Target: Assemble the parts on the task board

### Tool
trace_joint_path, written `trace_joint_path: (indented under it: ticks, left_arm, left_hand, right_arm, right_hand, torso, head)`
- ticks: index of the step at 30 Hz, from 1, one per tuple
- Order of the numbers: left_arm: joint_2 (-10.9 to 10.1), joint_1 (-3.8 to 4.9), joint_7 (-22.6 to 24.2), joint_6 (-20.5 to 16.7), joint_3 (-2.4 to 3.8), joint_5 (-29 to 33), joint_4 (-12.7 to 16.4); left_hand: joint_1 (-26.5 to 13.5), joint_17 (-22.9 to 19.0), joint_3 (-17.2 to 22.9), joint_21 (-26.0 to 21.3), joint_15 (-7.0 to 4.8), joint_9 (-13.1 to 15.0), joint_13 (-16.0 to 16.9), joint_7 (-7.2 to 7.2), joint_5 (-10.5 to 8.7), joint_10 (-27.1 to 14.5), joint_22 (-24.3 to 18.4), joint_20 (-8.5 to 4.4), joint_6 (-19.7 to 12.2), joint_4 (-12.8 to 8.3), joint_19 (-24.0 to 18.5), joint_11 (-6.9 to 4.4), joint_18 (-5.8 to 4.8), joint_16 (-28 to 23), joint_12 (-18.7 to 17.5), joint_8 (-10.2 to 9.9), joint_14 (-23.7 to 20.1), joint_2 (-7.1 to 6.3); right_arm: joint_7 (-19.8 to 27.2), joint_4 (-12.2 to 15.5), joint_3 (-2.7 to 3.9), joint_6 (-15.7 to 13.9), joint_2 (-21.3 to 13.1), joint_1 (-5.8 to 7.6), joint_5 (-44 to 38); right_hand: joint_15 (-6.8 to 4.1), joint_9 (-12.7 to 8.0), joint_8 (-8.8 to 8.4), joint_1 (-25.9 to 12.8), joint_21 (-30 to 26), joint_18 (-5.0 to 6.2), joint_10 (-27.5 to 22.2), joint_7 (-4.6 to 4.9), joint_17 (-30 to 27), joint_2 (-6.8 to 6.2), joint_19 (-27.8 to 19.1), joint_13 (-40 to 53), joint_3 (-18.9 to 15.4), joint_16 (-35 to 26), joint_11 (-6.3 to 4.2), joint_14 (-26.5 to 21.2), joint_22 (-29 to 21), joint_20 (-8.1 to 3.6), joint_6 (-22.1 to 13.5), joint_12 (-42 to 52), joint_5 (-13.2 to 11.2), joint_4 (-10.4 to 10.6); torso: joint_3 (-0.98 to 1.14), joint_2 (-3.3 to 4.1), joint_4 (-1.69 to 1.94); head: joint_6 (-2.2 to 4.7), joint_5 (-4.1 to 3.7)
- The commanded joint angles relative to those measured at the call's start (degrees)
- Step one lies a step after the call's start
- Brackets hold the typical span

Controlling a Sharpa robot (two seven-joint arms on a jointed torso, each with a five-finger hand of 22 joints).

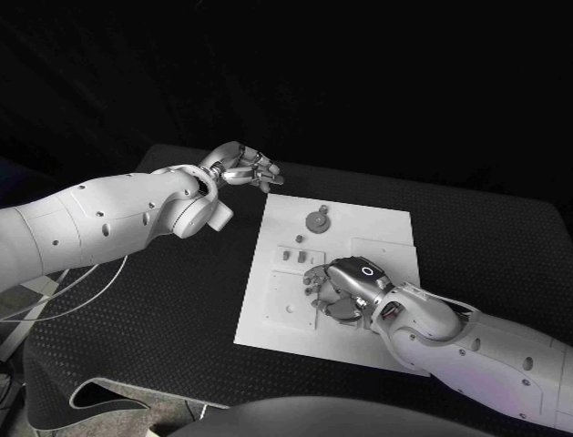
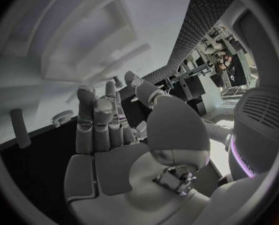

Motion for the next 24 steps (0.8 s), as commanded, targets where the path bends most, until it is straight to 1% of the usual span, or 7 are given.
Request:
trace_joint_path:
  ticks: [1, 6, 12, 16, 20, 22, 24]
  left_arm:
    - [-0.1, 0.15, 0.3, 0.3, 0.02, -0.1, 0.1]
    - [-0.4, 0.15, 0.3, 0.3, 0.01, -0.1, 0.0]
    - [-0.5, 0.15, 0.4, 0.3, -0.01, -0.1, 0.0]
    - [-0.6, 0.15, 0.5, 0.3, -0.02, -0.1, 0.0]
    - [-0.7, 0.14, 0.5, 0.3, -0.03, -0.1, -0.1]
    - [-0.7, 0.14, 0.5, 0.3, -0.03, -0.1, -0.1]
    - [-0.6, 0.14, 0.5, 0.3, -0.03, -0.1, -0.2]
  left_hand:
    - [0.4, 0.1, 0.1, 0.3, 0.06, -0.1, -0.1, -0.01, 0.39, -0.4, -0.1, 0.02, -0.4, -0.2, 0.1, -0.05, -0.34, -0.4, -0.1, 0.0, 0.4, 0.13]
    - [0.4, 0.2, 0.1, 0.3, 0.06, -0.1, -0.1, 0.00, 0.38, -0.4, -0.1, 0.04, -0.4, -0.2, 0.1, -0.05, -0.35, -0.4, -0.1, 0.0, 0.4, 0.13]
    - [0.4, 0.2, 0.1, 0.3, 0.07, -0.1, -0.1, 0.00, 0.36, -0.3, -0.1, 0.05, -0.3, -0.1, 0.1, -0.06, -0.37, -0.5, -0.1, 0.0, 0.4, 0.12]
    - [0.3, 0.3, 0.1, 0.3, 0.07, -0.1, -0.1, -0.02, 0.35, -0.3, -0.1, 0.05, -0.3, 0.0, 0.1, -0.07, -0.37, -0.5, 0.0, 0.1, 0.5, 0.13]
    - [0.2, 0.3, 0.0, 0.3, 0.08, -0.1, -0.1, -0.04, 0.34, -0.3, -0.1, 0.05, -0.2, 0.0, 0.1, -0.09, -0.38, -0.5, 0.0, 0.1, 0.5, 0.11]
    - [0.2, 0.4, 0.0, 0.3, 0.07, 0.0, -0.1, -0.05, 0.34, -0.3, -0.1, 0.05, -0.2, 0.0, 0.1, -0.09, -0.38, -0.6, 0.0, 0.1, 0.5, 0.10]
    - [0.2, 0.4, 0.0, 0.3, 0.07, 0.0, -0.1, -0.05, 0.34, -0.2, -0.1, 0.05, -0.2, 0.0, 0.1, -0.10, -0.38, -0.6, 0.0, 0.1, 0.5, 0.09]
  right_arm:
    - [-1.2, 1.6, 0.19, -1.0, -1.2, 0.69, 0.2]
    - [-1.8, 4.6, 0.97, -1.8, -3.3, 2.34, 0.4]
    - [-2.7, 7.4, 2.58, -0.2, -5.9, 4.47, 1.6]
    - [-5.5, 8.9, 3.77, 7.5, -7.8, 6.17, -0.3]
    - [-7.6, 9.6, 3.86, 15.1, -9.6, 8.74, -2.8]
    - [-8.6, 10.4, 3.86, 17.7, -10.4, 9.38, -4.1]
    - [-9.4, 11.6, 3.87, 20.5, -11.4, 10.59, -5.7]
  right_hand:
    - [0.52, 0.0, 0.19, -0.1, -0.3, 3.75, -0.5, 0.77, 0.0, -0.39, 0.1, -0.1, -0.1, -0.2, 0.21, -0.1, 0.8, -0.23, 0.1, -0.3, 0.3, 0.3]
    - [0.44, 0.1, 0.53, -0.1, -0.3, 3.75, -0.1, 0.58, 0.0, -0.06, 0.3, 0.0, -0.1, -0.1, 0.11, 0.0, 0.8, -0.23, 0.6, -0.1, 0.3, 0.4]
    - [0.14, 0.1, 0.82, -0.3, -0.3, 3.75, 0.7, 0.40, 0.1, 0.22, 0.4, 0.2, 0.0, 0.0, -0.20, 0.1, 0.9, -0.26, 1.0, 0.4, 0.3, 0.5]
    - [0.18, 0.1, 0.95, -1.3, -0.3, 3.75, 0.4, 0.29, 0.0, -0.17, 0.4, 0.1, -0.4, 0.0, -0.15, 0.1, 0.9, -0.15, 1.2, 0.2, 0.3, 1.1]
    - [2.18, -0.2, 0.70, -3.6, -1.1, 3.75, -5.2, 0.17, -0.3, -2.54, -0.4, -1.6, -0.6, -0.7, 1.90, -0.7, 0.6, 0.20, 0.5, -2.2, 0.3, 2.9]
    - [2.95, -0.4, 0.12, -4.4, -1.5, 3.75, -7.3, -0.50, -0.5, -3.55, -0.8, -2.4, -0.9, -1.0, 2.65, -1.0, 0.5, 0.38, -0.6, -2.2, 0.4, 3.5]
    - [4.28, -1.1, -1.61, -4.6, -2.5, 3.74, -11.5, -3.36, -0.8, -5.23, -1.6, -4.1, -0.3, -1.6, 4.04, -2.1, 0.0, 0.81, -4.4, -2.1, 0.3, 4.9]
  torso:
    - [0.02, 0.01, -0.06]
    - [0.07, 0.05, -0.14]
    - [0.09, 0.05, -0.17]
    - [0.09, 0.05, -0.04]
    - [0.02, 0.06, -0.05]
    - [-0.04, 0.04, -0.07]
    - [-0.02, 0.06, -0.04]
  head:
    - [0.16, -0.05]
    - [0.48, -0.35]
    - [1.08, -0.99]
    - [1.40, -1.62]
    - [1.82, -2.20]
    - [2.00, -2.40]
    - [2.00, -2.65]
